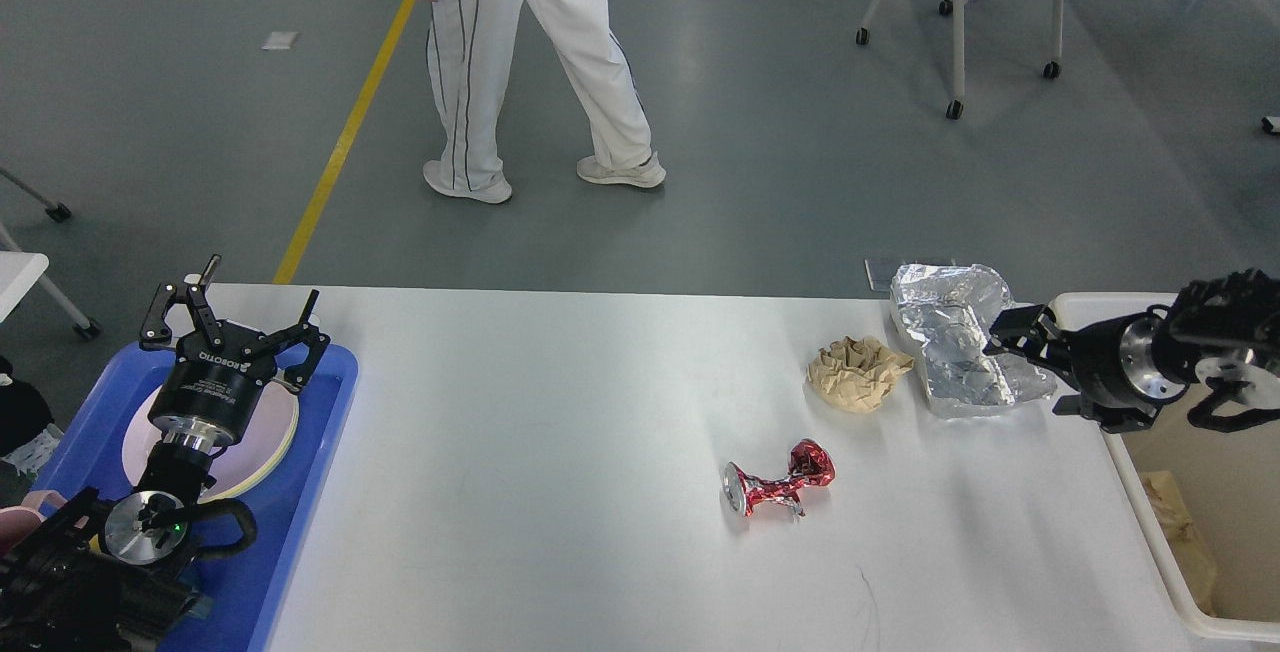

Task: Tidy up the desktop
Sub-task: 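Reach the right gripper to the foil package edge and grasp it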

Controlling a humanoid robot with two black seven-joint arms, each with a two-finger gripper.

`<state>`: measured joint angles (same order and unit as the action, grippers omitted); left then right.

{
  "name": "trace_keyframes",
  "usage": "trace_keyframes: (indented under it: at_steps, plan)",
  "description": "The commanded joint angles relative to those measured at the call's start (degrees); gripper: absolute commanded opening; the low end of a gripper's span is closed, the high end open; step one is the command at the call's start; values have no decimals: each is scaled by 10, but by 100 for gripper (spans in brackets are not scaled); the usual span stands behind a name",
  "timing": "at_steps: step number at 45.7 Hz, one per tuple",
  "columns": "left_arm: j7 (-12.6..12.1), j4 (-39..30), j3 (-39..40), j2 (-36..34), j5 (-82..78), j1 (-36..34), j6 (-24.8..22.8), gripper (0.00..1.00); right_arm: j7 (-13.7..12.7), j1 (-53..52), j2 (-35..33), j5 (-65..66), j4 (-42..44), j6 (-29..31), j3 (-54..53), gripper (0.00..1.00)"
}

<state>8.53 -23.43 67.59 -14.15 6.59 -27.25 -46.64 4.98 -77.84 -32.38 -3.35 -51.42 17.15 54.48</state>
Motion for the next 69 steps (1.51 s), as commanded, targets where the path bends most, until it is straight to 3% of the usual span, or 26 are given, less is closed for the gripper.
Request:
trace_keyframes:
  at_steps: [1,18,25,31,35,43,50,52,69]
  plan:
    - [0,0,0,0,0,0,1,98,-1,87,5,-16,72,-24,-55,100]
    - [0,0,0,0,0,0,0,98,-3,236,65,-90,239,-67,-166,100]
    - [0,0,0,0,0,0,1,98,-8,262,73,-114,251,-79,-243,97]
    - [0,0,0,0,0,0,1,98,-12,286,98,-126,277,-111,-255,71]
    - [0,0,0,0,0,-1,1,98,-11,300,116,-131,293,-133,-257,66]
    - [0,0,0,0,0,-1,1,98,-11,306,119,-130,294,-145,-286,48]
    - [0,0,0,0,0,0,0,98,-12,308,118,-126,294,-145,-278,18]
    - [0,0,0,0,0,-1,0,98,-12,308,116,-125,293,-144,-278,0]
    - [0,0,0,0,0,0,0,98,-11,317,117,-123,289,-185,-286,0]
